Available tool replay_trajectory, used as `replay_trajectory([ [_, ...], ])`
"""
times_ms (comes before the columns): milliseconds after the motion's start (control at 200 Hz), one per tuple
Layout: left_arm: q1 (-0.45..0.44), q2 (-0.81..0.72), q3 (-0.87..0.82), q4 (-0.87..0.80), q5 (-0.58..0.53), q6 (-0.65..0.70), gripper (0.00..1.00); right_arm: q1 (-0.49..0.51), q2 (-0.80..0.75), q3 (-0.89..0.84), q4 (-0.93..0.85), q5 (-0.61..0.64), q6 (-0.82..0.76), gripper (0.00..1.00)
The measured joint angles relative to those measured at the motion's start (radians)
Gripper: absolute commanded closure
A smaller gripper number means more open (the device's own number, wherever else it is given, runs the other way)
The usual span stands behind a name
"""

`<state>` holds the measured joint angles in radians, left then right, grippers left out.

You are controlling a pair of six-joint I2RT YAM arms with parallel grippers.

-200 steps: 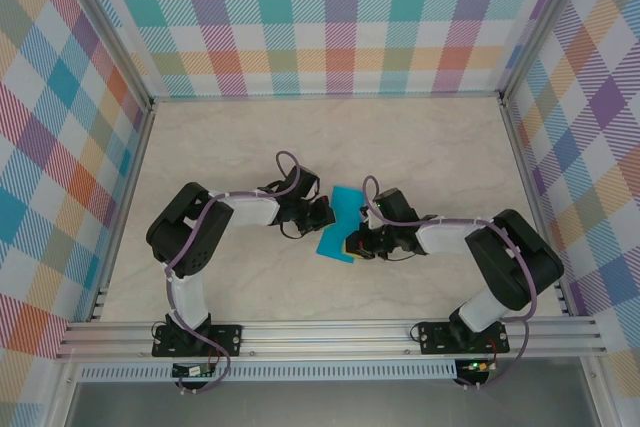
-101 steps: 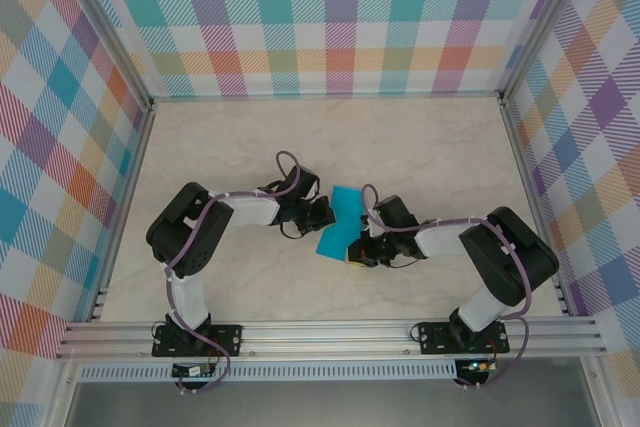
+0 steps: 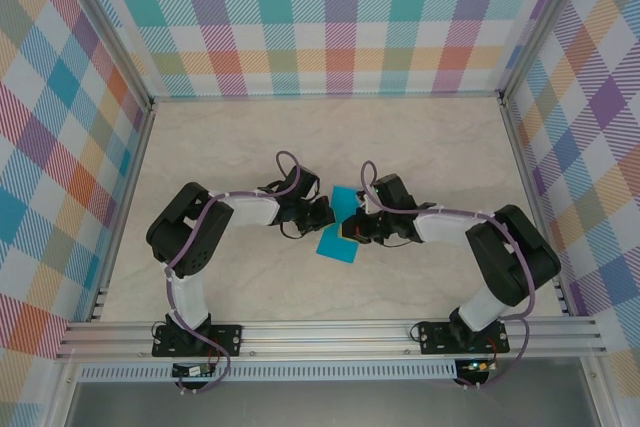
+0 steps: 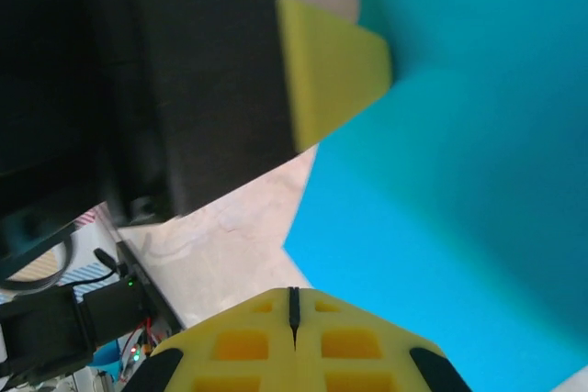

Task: Fold a paper plane with a square sheet of paper (pick it up from the middle)
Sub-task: Fold the square sheet of paper in half at the center of the table.

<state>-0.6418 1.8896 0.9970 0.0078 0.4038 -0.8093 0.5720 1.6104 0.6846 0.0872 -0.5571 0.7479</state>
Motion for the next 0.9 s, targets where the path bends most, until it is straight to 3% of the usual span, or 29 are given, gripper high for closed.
replay_trajectory([
  [410, 0.0, 0.0, 0.0, 0.0, 0.0, 0.014, 1.0, -0.004, 0.06, -0.1, 0.116, 0.01, 0.034, 1.0],
  [900, 0.0, 0.0, 0.0, 0.0, 0.0, 0.018, 1.0, -0.063, -0.003, -0.031, 0.051, 0.01, 0.013, 1.0],
])
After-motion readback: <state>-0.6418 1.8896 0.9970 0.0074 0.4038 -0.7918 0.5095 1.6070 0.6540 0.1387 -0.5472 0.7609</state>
